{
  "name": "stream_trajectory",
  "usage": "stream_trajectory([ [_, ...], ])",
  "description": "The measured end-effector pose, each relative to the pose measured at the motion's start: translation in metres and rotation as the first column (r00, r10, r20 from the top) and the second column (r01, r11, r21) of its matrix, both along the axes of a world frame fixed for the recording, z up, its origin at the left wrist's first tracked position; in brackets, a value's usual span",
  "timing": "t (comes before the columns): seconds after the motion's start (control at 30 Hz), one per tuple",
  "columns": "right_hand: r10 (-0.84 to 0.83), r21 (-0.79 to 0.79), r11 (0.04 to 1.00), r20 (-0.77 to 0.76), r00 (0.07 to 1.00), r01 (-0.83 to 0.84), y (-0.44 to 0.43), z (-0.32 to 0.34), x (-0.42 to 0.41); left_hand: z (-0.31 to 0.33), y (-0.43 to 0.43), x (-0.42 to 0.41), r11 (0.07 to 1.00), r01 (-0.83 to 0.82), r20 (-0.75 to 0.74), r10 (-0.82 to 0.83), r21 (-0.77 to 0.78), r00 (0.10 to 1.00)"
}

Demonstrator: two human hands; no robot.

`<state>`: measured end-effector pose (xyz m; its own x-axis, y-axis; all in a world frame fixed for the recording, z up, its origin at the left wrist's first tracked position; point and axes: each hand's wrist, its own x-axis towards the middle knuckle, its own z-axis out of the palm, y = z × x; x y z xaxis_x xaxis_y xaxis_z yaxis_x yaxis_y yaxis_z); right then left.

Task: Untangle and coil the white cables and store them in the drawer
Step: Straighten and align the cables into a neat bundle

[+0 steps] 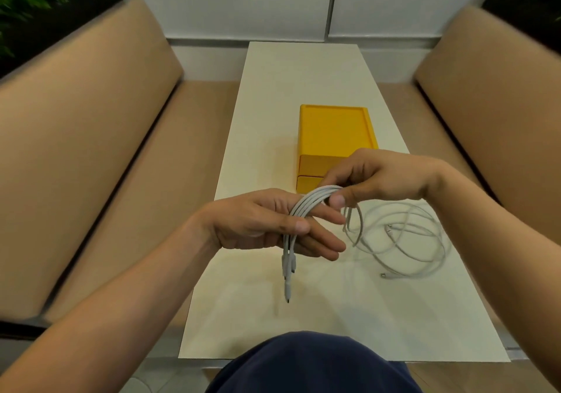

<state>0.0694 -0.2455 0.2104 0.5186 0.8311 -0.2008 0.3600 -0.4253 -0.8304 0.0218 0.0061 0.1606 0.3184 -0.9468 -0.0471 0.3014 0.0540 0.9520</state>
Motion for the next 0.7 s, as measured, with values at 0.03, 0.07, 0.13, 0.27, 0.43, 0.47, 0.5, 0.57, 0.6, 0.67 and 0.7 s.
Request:
stream_trajectory([
  [0.03, -0.034, 0.035, 0.999, -0.037, 0.999, 0.035, -0.003, -0.002, 0.001, 0.001, 0.002, 0.0, 1.0, 0.004, -0.032, -0.004, -0.008, 0.999],
  [0.07, -0.069, 0.074, 0.995, -0.068, 0.995, 0.074, -0.006, -0.003, 0.002, 0.003, 0.004, 0.0, 1.0, 0.009, -0.06, -0.01, -0.009, 0.998],
  [0.13, -0.099, 0.13, 0.985, -0.088, 0.991, 0.11, -0.008, -0.008, 0.006, 0.005, 0.006, 0.001, 1.0, 0.019, -0.092, -0.019, 0.003, 0.996],
  [0.27, -0.141, 0.185, 0.97, -0.089, 0.986, 0.155, -0.006, -0.011, 0.006, 0.008, 0.002, 0.004, 0.991, -0.107, -0.017, 0.109, 0.076, 0.994],
  [0.43, -0.183, 0.15, 0.968, -0.12, 0.976, 0.2, -0.007, -0.004, 0.006, 0.009, -0.003, 0.001, 0.935, -0.287, 0.04, 0.285, 0.207, 0.958],
  [0.47, -0.171, 0.132, 0.973, -0.135, 0.976, 0.189, -0.008, -0.003, 0.007, 0.009, -0.002, 0.001, 0.924, -0.3, 0.064, 0.293, 0.238, 0.954],
  [0.5, -0.154, 0.105, 0.98, -0.137, 0.979, 0.169, -0.008, -0.001, 0.008, 0.01, -0.002, 0.001, 0.917, -0.299, 0.09, 0.286, 0.265, 0.954],
  [0.57, -0.11, 0.049, 0.992, -0.111, 0.988, 0.116, -0.007, 0.0, 0.008, 0.012, -0.001, 0.002, 0.913, -0.271, 0.131, 0.241, 0.304, 0.962],
  [0.6, -0.094, 0.035, 0.995, -0.104, 0.99, 0.098, -0.007, 0.001, 0.008, 0.014, 0.0, 0.002, 0.913, -0.252, 0.151, 0.213, 0.322, 0.965],
  [0.67, -0.077, 0.032, 0.996, -0.103, 0.992, 0.081, -0.007, 0.0, 0.008, 0.016, 0.001, 0.002, 0.911, -0.218, 0.177, 0.164, 0.35, 0.97],
  [0.7, -0.073, 0.04, 0.996, -0.102, 0.992, 0.077, -0.007, 0.0, 0.008, 0.018, 0.002, 0.002, 0.916, -0.201, 0.169, 0.149, 0.348, 0.974],
])
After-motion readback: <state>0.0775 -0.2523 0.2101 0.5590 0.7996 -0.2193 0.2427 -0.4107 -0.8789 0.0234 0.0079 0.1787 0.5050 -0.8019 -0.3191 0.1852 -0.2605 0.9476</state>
